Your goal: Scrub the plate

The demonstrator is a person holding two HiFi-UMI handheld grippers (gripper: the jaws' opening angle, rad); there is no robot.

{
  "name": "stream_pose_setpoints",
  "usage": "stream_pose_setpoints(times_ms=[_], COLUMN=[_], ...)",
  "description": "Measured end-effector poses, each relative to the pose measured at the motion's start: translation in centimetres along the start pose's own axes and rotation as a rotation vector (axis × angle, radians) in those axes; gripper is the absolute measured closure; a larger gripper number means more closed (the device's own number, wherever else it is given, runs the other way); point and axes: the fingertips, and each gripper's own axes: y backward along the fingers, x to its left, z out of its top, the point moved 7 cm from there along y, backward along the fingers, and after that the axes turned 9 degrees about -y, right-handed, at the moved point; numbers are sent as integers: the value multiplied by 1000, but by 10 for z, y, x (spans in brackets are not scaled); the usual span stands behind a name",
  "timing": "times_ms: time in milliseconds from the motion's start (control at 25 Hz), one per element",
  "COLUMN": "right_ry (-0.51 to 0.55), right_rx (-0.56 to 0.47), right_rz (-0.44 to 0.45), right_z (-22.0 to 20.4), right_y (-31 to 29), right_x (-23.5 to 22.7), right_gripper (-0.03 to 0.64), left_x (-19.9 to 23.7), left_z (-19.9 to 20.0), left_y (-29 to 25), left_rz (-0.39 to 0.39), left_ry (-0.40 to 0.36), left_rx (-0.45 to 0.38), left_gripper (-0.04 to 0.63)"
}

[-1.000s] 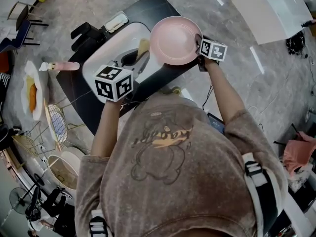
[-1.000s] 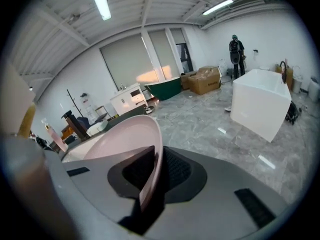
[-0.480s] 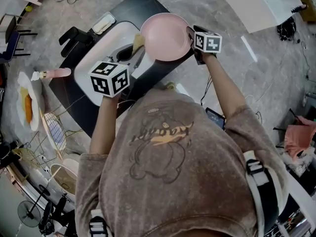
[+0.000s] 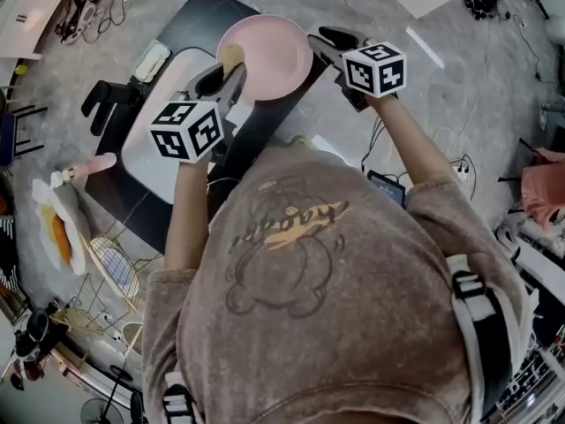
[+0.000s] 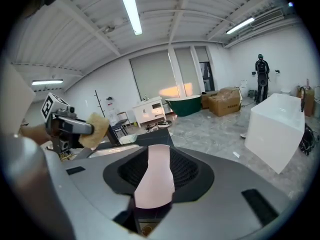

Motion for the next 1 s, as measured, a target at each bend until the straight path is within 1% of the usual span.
stream_pose_setpoints(times_ms=[200, 360, 480, 600, 680, 760, 880, 1000], right_ry=[-1, -11, -24, 9, 43, 55, 58, 54], right_rx=[-62, -121, -191, -246, -268, -286, -277, -262], right_rz=[18, -19, -54, -73, -81, -82, -91, -106], right_z=[7, 7, 5, 3, 1, -3, -11, -19], right_y=[44, 70, 84, 91, 92, 91, 85, 77], right_x=[26, 37, 44, 51, 53, 54, 52, 50], right_gripper=[486, 499, 537, 577, 591, 627, 623, 621], left_x=[-13, -26, -35, -38, -39, -38, -34, -29], left_z=[12, 21, 24, 25, 23, 20, 13, 9], left_y=[-11, -18, -22, -25, -27, -29, -30, -28], left_rz=[-46, -75, -80, -60, -43, -21, 19, 49], left_ry=[-44, -94, -133, -168, -182, -202, -239, -252], left_rx=[-22, -62, -106, -149, -173, -194, -231, -267], left_gripper=[518, 518, 518, 518, 518, 518, 518, 518])
